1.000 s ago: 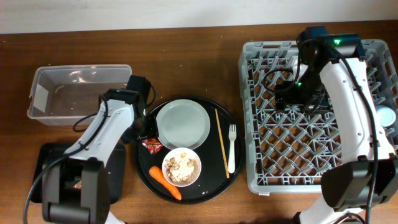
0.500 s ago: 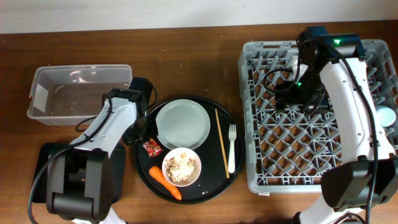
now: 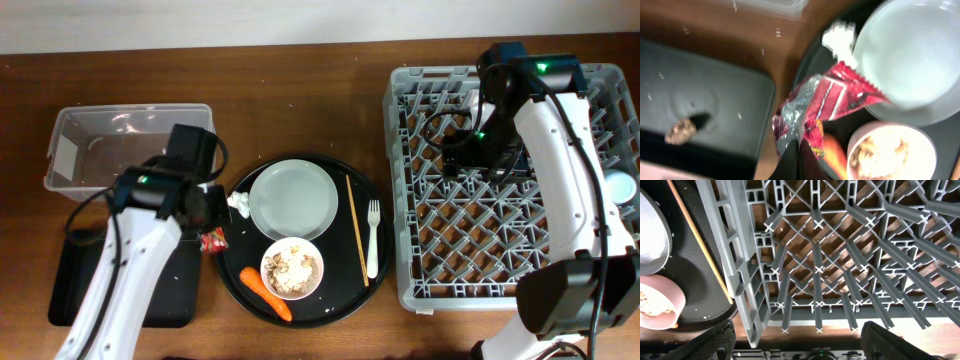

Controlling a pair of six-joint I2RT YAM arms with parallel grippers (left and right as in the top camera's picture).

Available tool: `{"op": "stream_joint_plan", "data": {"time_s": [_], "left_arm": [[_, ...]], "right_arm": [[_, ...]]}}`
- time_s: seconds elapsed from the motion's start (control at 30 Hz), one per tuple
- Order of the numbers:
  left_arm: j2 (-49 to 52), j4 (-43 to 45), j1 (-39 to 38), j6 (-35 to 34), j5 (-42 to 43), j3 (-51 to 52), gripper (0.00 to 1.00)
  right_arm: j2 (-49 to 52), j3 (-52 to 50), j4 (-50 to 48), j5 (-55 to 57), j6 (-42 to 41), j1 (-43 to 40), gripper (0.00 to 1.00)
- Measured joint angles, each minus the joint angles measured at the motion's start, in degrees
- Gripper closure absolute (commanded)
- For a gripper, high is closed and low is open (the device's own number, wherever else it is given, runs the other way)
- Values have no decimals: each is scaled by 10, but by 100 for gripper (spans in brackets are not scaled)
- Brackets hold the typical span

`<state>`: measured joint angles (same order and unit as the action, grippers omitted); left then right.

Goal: Sort waste into correct bins and load items into the dishwasher rack
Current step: 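Drop the red wrapper into the clear plastic bin with the left gripper, then grasp the white tissue on the tray with the left gripper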

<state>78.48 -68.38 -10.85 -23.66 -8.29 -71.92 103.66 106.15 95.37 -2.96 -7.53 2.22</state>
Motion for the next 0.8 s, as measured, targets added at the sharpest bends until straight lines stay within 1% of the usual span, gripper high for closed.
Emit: {"op": "stream_joint_plan", "data": {"time_s": [0.1,0.17,0.27,0.43,0.47,0.5,0.53,0.57,0.6,0.63,0.67,0.73,0.8], "left_arm": [[-11,79,16,0,-10,-1,99],[-11,161,34,0,-14,-1,100],[-5,246,56,0,-17,-1,99],[53,324,92,0,-18,-2,100],[69,330,97,0,-19,-2,95],[89,336,103,0,-19,-2,87],[104,341,108,0,-18,-2,74],[133,348,117,-2,-18,-2,48],[154,351,123,-2,-18,-2,28],[166,355,129,-1,-18,-2,13],[174,360,134,0,-16,-2,1],[177,366,142,5,-3,-2,1],[176,354,145,20,23,-17,1]], "right_arm": [[0,0,1,0,0,0,16],[0,0,0,0,0,0,17],[0,0,0,2,0,0,16],[0,0,0,2,0,0,16],[0,0,0,2,0,0,17],[0,0,0,2,0,0,16],[0,0,0,2,0,0,16],[0,0,0,2,0,0,16],[0,0,0,2,0,0,16],[0,0,0,2,0,0,16],[0,0,0,2,0,0,16],[0,0,0,2,0,0,16],[0,0,0,2,0,0,16]]}}
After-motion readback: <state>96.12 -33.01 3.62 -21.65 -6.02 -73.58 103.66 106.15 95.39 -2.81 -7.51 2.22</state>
